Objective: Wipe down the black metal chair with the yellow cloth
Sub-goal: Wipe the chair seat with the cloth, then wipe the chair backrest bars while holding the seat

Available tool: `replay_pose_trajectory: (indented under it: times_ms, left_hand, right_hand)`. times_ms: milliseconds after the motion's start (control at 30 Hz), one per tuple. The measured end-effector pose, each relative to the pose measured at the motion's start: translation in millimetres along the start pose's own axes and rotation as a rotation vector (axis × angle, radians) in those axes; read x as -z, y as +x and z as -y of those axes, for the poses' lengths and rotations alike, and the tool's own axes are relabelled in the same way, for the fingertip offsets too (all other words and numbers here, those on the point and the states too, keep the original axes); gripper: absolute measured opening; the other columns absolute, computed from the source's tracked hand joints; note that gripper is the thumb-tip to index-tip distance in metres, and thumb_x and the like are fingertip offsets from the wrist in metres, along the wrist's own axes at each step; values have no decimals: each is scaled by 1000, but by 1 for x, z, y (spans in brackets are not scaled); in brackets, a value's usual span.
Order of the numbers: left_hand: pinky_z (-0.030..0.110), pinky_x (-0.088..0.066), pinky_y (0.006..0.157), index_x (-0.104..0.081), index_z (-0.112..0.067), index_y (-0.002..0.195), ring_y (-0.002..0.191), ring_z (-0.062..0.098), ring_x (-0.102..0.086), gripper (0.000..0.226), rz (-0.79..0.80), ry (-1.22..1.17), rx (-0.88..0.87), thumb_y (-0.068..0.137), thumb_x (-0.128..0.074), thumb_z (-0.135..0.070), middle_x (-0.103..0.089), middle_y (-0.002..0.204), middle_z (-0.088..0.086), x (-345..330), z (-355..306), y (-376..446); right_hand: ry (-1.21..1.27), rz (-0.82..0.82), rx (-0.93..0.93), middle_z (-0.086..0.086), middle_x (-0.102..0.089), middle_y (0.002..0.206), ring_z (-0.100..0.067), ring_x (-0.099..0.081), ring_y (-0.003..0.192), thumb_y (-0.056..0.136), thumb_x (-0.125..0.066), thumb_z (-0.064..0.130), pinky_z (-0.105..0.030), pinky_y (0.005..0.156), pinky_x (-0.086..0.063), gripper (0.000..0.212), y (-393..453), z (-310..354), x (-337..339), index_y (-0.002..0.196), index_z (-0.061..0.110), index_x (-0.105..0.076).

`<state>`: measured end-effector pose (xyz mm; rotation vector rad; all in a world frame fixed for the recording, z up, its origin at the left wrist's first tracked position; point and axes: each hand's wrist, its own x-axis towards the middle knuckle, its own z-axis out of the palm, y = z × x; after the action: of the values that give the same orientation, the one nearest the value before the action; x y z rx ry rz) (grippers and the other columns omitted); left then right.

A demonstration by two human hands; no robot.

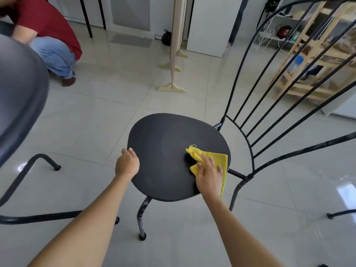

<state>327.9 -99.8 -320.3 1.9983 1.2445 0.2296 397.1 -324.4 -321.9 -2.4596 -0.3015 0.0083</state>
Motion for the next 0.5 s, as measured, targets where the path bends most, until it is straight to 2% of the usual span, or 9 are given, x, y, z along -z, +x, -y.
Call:
replay_pose_trajectory:
  times_ms: [33,67,100,133,200,300,400,500]
  left_hand:
    - [48,-39,92,-41,8,122,115,48,-49,43,15,-2,3,101,-21,-25,-52,124,33,0,0,-3]
    - [48,-38,93,-38,8,124,117,47,-48,43,24,5,-12,101,-22,-24,-50,127,33,1,1,-5]
    - [49,-36,97,-35,8,130,121,45,-44,45,24,30,-47,101,-24,-24,-46,132,32,0,3,-5]
    - [49,-31,103,-29,9,137,127,44,-38,49,18,79,-93,101,-26,-24,-40,139,30,-1,5,-4]
    - [45,-20,113,-14,7,145,139,39,-22,57,9,234,-207,100,-27,-25,-22,151,28,-3,10,-4]
    - [43,-7,117,-7,-8,150,147,30,-3,57,73,448,-369,101,-21,-31,-2,159,17,-13,4,-11]
    - [44,-2,118,-5,-16,151,148,24,3,55,159,502,-475,101,-16,-34,2,161,7,-28,-16,-25]
    - [45,-1,118,-8,-21,151,148,23,2,53,214,499,-569,101,-16,-34,0,161,4,-53,-37,-44]
  right_hand:
    - [116,-31,-67,0,-65,113,-22,-52,114,101,-36,23,-43,103,-36,28,1,3,7,118,19,-58]
    - [224,-48,-136,2,-63,94,-26,-56,100,101,-35,23,-40,88,-42,24,2,6,15,105,17,-58]
    - [320,-49,-206,5,-57,83,-28,-56,93,101,-34,25,-35,78,-41,23,3,9,24,95,15,-53]
    - [413,-50,-263,6,-54,81,-28,-56,91,102,-33,27,-32,75,-39,24,4,11,34,91,14,-50]
    - [617,-64,-347,3,-59,91,-24,-56,96,102,-33,29,-29,80,-37,26,1,14,53,97,15,-54]
    - [794,-42,-419,1,-59,115,-17,-52,108,103,-33,32,-29,93,-36,31,-15,10,76,122,24,-55]
    - [891,-57,-441,4,-62,114,-17,-54,110,102,-34,35,-34,102,-38,24,-30,2,89,112,35,-56]
    - [935,-96,-475,5,-60,117,-18,-54,114,102,-35,37,-38,105,-39,34,-46,-10,96,130,31,-54]
